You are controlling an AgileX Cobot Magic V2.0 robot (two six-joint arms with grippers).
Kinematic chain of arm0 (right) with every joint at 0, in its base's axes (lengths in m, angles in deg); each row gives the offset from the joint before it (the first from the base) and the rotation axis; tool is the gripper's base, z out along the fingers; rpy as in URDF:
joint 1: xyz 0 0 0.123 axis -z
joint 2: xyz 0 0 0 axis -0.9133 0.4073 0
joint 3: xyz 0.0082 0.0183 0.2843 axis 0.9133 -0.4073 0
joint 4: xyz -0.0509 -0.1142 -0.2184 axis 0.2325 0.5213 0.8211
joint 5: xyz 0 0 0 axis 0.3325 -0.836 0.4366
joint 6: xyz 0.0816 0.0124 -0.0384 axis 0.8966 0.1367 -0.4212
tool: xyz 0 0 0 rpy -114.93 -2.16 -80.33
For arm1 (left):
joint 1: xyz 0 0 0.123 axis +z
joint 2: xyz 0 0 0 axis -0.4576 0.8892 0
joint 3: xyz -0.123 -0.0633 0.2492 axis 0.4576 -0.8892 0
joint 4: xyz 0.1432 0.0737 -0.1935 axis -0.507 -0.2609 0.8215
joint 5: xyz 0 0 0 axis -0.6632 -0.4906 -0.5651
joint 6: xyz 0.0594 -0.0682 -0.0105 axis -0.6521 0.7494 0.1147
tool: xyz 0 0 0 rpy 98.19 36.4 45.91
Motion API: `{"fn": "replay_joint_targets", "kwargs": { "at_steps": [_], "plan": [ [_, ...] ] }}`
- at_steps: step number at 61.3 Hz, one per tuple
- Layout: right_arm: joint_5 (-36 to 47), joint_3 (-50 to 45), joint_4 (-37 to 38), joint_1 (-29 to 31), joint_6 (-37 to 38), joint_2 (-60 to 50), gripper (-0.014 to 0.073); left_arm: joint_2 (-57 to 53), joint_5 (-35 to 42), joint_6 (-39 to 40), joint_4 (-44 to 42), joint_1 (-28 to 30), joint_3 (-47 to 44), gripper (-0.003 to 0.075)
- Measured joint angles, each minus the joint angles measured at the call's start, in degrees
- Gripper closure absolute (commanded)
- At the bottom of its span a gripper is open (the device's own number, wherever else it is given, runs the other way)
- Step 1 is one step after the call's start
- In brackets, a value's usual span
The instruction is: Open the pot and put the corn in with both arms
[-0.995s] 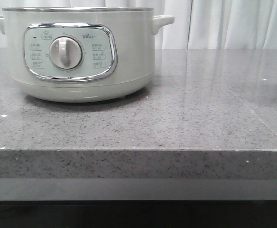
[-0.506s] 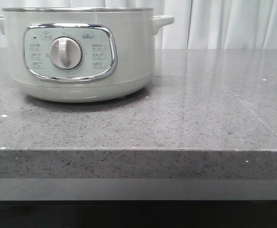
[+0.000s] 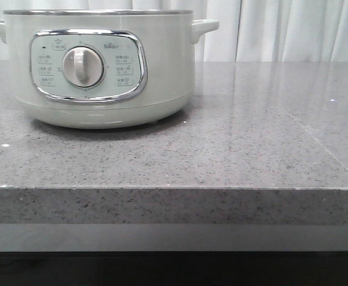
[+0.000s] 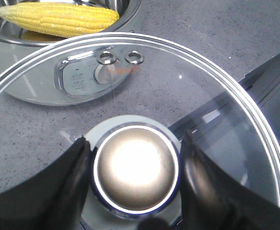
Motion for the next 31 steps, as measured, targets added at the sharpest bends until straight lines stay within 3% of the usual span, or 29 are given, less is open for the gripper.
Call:
{"fn": "replay_joint_targets", "kwargs": {
  "at_steps": [15, 31],
  "plan": [
    [0.0, 0.0, 0.0, 0.0, 0.0, -0.18, 0.0653, 7.03, -0.84, 0.0, -3.03, 0.0, 7.77, 0.0634],
    [0.0, 0.0, 0.0, 0.0, 0.0, -0.18, 0.0653, 27.65, -5.27, 0.0, -5.12, 0.0, 29.42, 0.0634]
  ]
}}
